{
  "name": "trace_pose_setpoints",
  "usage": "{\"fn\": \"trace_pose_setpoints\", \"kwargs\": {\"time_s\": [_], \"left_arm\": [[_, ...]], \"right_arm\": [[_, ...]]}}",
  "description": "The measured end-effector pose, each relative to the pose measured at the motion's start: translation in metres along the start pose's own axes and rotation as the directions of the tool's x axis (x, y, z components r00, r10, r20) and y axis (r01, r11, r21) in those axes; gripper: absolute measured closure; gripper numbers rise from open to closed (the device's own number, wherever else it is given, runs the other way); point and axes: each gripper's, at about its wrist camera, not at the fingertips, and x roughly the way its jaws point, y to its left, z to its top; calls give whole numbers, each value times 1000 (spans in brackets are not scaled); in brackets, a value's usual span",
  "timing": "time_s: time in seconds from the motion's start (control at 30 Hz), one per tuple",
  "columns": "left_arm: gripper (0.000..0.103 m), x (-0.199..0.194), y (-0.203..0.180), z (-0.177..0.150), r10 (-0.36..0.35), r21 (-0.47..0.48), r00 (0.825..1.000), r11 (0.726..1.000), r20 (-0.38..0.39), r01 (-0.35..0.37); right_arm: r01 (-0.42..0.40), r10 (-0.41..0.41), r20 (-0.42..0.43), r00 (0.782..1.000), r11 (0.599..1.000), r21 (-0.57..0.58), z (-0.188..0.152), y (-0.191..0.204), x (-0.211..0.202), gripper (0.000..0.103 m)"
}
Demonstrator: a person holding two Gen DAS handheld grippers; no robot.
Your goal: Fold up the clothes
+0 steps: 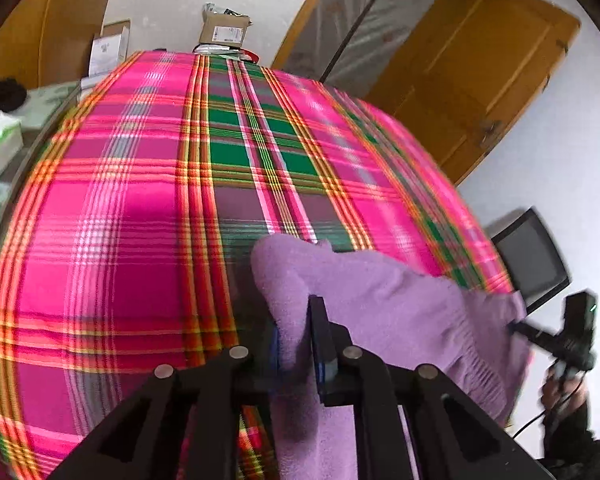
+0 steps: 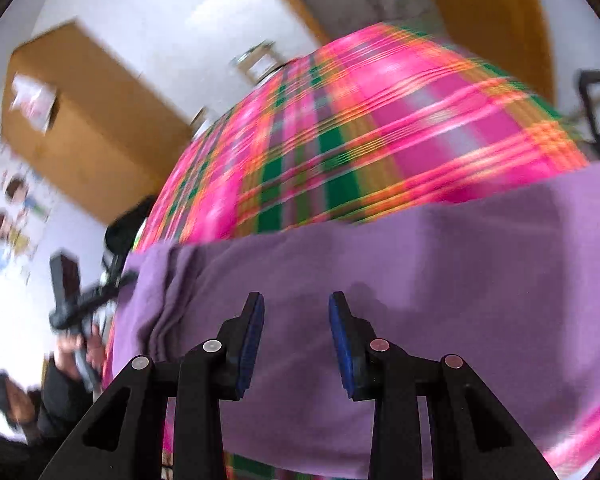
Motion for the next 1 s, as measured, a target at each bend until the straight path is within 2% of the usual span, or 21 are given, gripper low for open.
{"fn": "trace_pose_setpoints", "kwargs": {"time_s": [0.07,0.13,0.23,0.27,0.33,0.4,0.43,0.57,0.7,0.73,0.77,0.8,0.83,0.9,1.0], "left_arm": [[85,-16,2,1,7,-28,998,1000,58,-5],[85,-31,-2,-1,78,-24,989,997,125,-76],[85,-32,-24,-13,53,28,993,998,104,-56],[85,-32,-33,-19,48,59,994,997,94,-53],[85,-28,-53,-35,34,116,997,992,68,-42],[85,-24,-65,-48,-7,122,999,993,40,2],[85,-19,-71,-54,-27,124,999,992,18,24],[85,-7,-82,-72,-38,130,999,991,-28,42],[85,-6,-85,-79,-44,124,998,991,-46,49],[85,-5,-86,-80,-43,125,998,991,-47,48],[85,-4,-87,-81,-42,125,998,991,-49,48],[85,-3,-88,-82,-41,126,998,991,-50,47],[85,-5,-88,-84,-41,130,998,990,-49,48],[85,-8,-89,-85,-47,138,998,989,-47,53],[85,-7,-94,-86,-65,161,996,984,-56,73]], "right_arm": [[9,-12,45,999,998,55,3,-15,-15,63],[-15,12,50,999,997,72,1,-17,-21,61],[-94,94,6,996,994,53,-4,-4,-15,61],[-134,135,-33,990,991,29,-8,8,-6,61],[-220,216,-120,969,975,-20,-17,34,16,61],[-294,275,-211,938,954,-63,-26,60,40,61],[-315,286,-256,923,946,-78,-30,70,52,61],[-396,318,-401,859,909,-128,-44,107,90,61],[-412,316,-430,846,899,-150,-46,123,106,56],[-409,311,-431,847,899,-155,-46,125,107,60],[-405,305,-432,849,900,-160,-46,126,109,72],[-397,296,-435,850,904,-160,-45,126,110,75],[-404,308,-437,845,903,-144,-45,126,107,84],[-425,340,-424,839,897,-121,-44,126,98,88],[-419,344,-404,848,901,-112,-47,121,91,87]]}}
